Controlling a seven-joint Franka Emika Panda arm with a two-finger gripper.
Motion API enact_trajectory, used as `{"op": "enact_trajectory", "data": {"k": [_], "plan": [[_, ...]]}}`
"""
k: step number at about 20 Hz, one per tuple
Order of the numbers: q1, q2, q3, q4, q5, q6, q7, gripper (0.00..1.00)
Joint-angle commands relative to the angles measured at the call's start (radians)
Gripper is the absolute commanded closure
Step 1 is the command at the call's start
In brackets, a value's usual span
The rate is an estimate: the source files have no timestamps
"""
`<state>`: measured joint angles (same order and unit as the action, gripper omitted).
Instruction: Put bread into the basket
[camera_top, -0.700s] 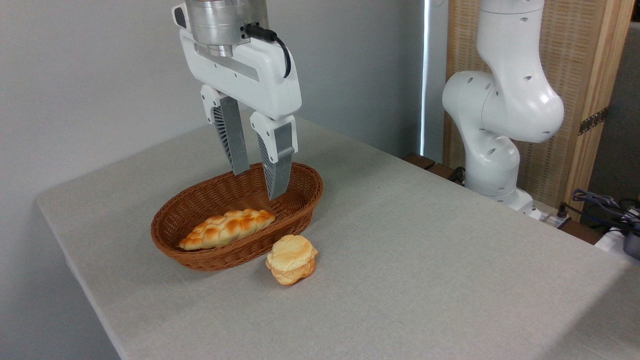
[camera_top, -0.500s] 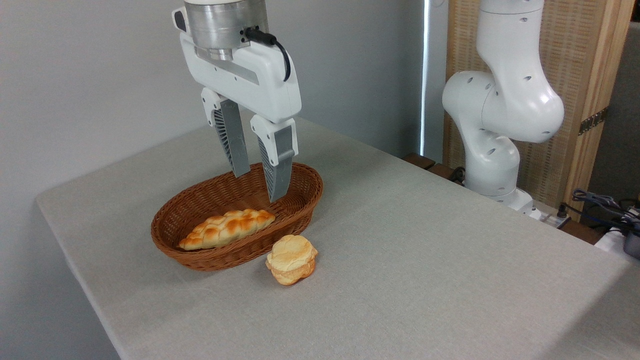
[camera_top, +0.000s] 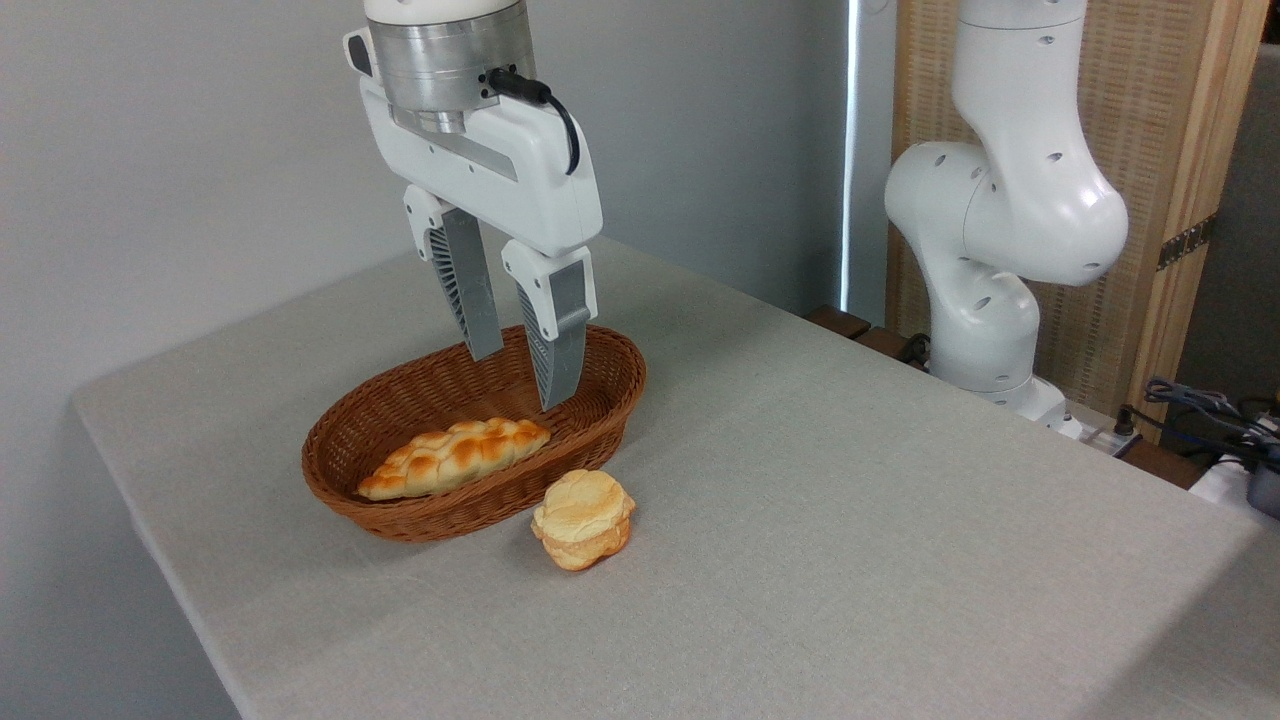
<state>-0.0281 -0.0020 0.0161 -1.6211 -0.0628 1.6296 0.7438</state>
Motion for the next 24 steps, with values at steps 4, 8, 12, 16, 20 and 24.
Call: {"op": "enact_trajectory", "data": {"k": [4, 8, 12, 16, 20, 24], "plan": [[-0.004, -0.009, -0.002, -0.009, 0.011, -0.011, 0.022, 0.00], [-0.004, -0.010, -0.004, -0.017, 0.009, -0.007, 0.214, 0.00], [-0.004, -0.012, -0.021, -0.051, 0.008, 0.004, 0.484, 0.00], [-0.003, -0.013, -0.021, -0.097, 0.021, 0.006, 0.831, 0.00], [0.002, -0.015, -0.021, -0.157, 0.075, 0.035, 1.159, 0.00], [0.000, -0.015, -0.027, -0.221, 0.143, 0.103, 1.278, 0.00]]}}
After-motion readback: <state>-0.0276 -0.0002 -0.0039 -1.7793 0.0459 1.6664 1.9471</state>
